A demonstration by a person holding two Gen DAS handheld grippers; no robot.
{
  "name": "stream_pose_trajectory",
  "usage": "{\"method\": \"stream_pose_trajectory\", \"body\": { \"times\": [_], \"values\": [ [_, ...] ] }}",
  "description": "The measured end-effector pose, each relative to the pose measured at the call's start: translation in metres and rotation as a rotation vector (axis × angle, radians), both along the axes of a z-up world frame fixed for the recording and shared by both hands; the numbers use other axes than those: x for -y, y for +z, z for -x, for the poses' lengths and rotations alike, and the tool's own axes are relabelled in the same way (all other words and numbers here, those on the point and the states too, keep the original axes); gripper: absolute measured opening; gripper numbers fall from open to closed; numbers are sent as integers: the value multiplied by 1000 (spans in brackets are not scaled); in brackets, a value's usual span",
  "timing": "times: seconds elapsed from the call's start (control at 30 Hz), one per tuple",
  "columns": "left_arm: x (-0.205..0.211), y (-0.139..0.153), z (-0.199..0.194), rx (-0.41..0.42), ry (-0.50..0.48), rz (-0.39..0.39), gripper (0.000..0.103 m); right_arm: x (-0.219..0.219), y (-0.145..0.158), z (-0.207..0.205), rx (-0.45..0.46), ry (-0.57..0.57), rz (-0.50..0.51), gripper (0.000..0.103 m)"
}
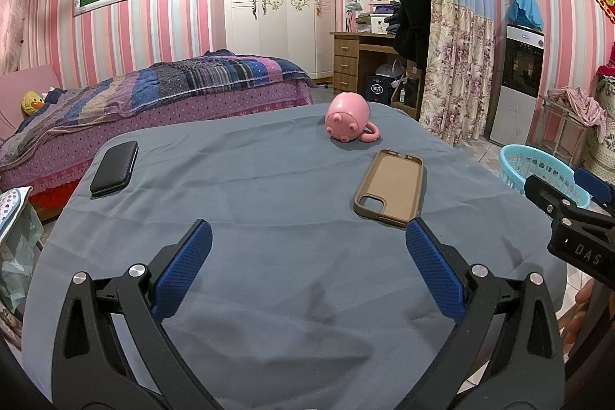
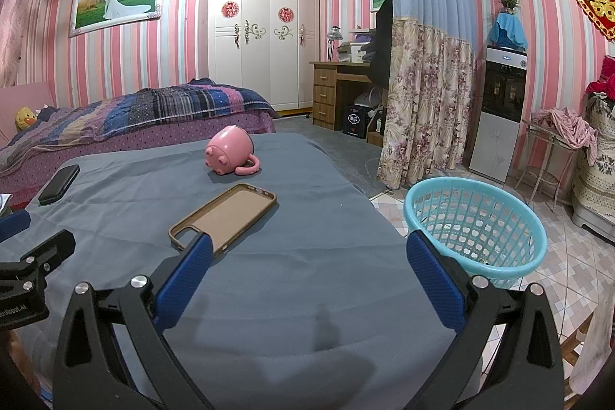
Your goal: Collect trash
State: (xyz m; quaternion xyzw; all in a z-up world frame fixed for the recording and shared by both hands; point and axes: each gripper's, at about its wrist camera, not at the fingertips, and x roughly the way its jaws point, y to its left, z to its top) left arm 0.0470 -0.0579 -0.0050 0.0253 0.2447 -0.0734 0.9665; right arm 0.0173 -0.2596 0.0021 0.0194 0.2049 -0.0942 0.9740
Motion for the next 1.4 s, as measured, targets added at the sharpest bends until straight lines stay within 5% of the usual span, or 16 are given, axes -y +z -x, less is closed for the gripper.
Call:
{"method": "stream_pose_trajectory", "body": {
  "times": [1.4],
  "values": [
    [-2,3,2,4,-1,-7,98,-1,-1,0,2,-1,-1,99]
  ]
}}
